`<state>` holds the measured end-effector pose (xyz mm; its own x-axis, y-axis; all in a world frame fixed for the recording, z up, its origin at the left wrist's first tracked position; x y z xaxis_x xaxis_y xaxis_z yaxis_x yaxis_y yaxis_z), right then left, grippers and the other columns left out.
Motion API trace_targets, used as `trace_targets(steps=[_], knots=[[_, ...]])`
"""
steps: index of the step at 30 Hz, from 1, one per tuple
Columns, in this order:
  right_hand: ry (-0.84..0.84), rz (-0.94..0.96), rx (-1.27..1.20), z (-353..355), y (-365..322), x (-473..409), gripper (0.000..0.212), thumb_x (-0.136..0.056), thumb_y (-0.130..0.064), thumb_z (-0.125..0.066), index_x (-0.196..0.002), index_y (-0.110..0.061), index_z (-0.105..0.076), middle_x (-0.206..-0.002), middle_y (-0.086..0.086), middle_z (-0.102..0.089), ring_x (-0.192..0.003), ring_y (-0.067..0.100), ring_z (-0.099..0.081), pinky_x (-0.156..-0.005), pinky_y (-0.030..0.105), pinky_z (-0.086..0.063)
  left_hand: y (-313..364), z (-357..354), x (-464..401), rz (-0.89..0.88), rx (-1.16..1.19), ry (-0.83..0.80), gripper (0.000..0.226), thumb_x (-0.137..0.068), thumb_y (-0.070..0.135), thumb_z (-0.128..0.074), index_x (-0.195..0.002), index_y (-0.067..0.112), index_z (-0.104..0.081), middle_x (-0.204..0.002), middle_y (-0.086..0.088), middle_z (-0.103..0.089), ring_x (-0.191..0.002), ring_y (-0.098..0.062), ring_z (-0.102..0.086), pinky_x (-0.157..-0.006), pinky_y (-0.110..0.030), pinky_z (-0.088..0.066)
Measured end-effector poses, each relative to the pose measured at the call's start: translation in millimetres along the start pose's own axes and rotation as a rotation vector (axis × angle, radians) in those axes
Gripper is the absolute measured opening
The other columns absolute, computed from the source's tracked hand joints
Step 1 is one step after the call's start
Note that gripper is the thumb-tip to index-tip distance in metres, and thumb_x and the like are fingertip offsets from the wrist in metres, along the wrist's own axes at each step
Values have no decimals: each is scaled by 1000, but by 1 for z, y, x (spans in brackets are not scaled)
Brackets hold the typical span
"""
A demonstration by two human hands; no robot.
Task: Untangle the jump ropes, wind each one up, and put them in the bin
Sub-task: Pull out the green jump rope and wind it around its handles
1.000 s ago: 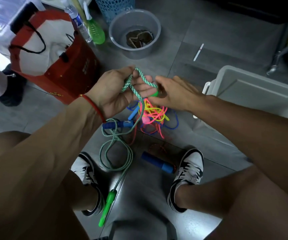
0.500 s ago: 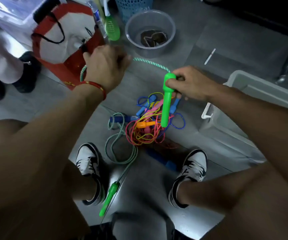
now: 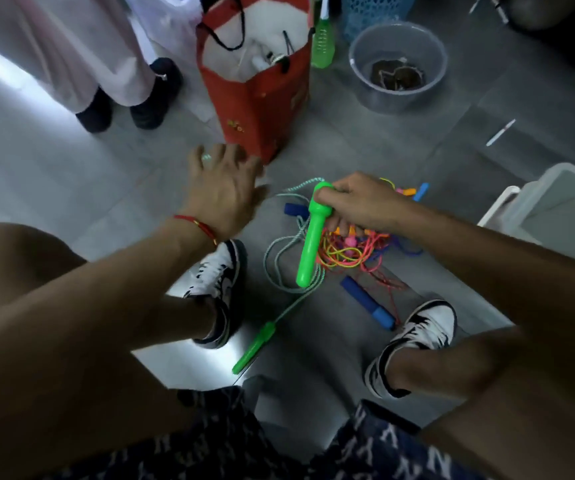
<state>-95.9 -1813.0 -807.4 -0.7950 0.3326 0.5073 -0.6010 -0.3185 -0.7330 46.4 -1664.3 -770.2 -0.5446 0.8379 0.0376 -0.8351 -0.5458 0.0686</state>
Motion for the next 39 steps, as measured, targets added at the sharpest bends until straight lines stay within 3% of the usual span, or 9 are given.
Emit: trace_targets(steps=[5, 7, 10, 13, 17, 27, 30, 34, 39], knots=[[4, -197, -256, -82, 3, -24, 45, -100, -41, -46, -87, -3, -67, -76, 16, -71, -48, 20, -56, -37, 18, -38, 19, -66, 88, 492, 852, -826, 39, -101, 53, -45, -99, 14, -54, -81, -2, -70, -76, -25, -70, -70, -34, -54], [-24, -266, -462, -117, 13, -30, 49, -103, -48, -43, -95, -4, -64, -76, 13, -68, -50, 18, -57, -43, 19, -42, 0, -73, 88, 460, 634, -771, 29, -103, 36, -50, -109, 9, -51, -90, -12, -69, -81, -33, -69, -65, -34, -51], [-33, -417, -695, -178, 53, -30, 58, -103, -59, -35, -92, -11, -65, -73, 7, -67, -54, 18, -59, -51, 23, -48, -28, -73, 73, 439, 305, -625, 45, -102, 38, -49, -131, 3, -46, -133, -25, -56, -121, -42, -55, -89, -38, -42], [-210, -375, -237, -253, 118, -26, 30, -105, -32, -49, -116, -9, -66, -101, 11, -67, -87, 25, -64, -78, 35, -52, -34, -70, 54, 382, 265, -596, 50, -103, 44, -43, -130, 2, -46, -134, -27, -55, -120, -43, -54, -84, -37, -39], [-459, -405, 5, -318, 155, -4, 61, -101, -24, -51, -158, -30, -29, -156, 13, -42, -138, 33, -47, -115, 37, -36, -26, -75, 41, 225, 228, -580, 38, -105, 37, -39, -121, 2, -45, -116, -28, -61, -99, -44, -58, -73, -37, -35], [126, -364, -222, -275, 176, -7, 7, -93, -21, -64, -98, -19, -61, -103, 11, -67, -102, 35, -63, -83, 42, -53, 18, -103, 49, 189, 338, -736, 37, -103, 30, -47, -122, 2, -33, -114, -32, -64, -100, -49, -62, -83, -48, -47], [267, -351, -566, -247, 172, 10, 31, -85, -7, -71, -86, -34, -55, -90, 1, -61, -94, 34, -66, -76, 57, -60, 33, -109, 52, 243, 408, -808, 36, -101, 26, -50, -120, 2, -32, -112, -29, -64, -97, -46, -66, -82, -50, -56], [500, -205, -939, -196, 148, 47, 43, -85, 11, -67, -112, -16, -47, -99, 12, -56, -80, 5, -66, -64, 25, -59, 57, -109, 65, 235, 525, -838, 28, -99, 28, -49, -110, 4, -39, -92, -20, -66, -78, -40, -70, -67, -55, -59], [603, -51, -1229, -155, 126, 131, 56, -87, 22, -56, -133, -8, -42, -110, 17, -57, -96, 26, -63, -77, 47, -63, 127, -77, 101, 117, 787, -976, 11, -108, 24, -41, -107, 17, -49, -77, -10, -60, -66, -24, -61, -65, -36, -55]])
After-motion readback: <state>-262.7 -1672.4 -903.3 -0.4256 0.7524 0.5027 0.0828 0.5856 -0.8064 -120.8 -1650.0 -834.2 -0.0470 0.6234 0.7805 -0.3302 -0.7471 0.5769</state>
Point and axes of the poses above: each hand's wrist, its own x-axis away from the middle knuckle, its own z-axis out of the back of the hand, y = z × x, the point moved 4 cm from there along -x, towards the middle knuckle
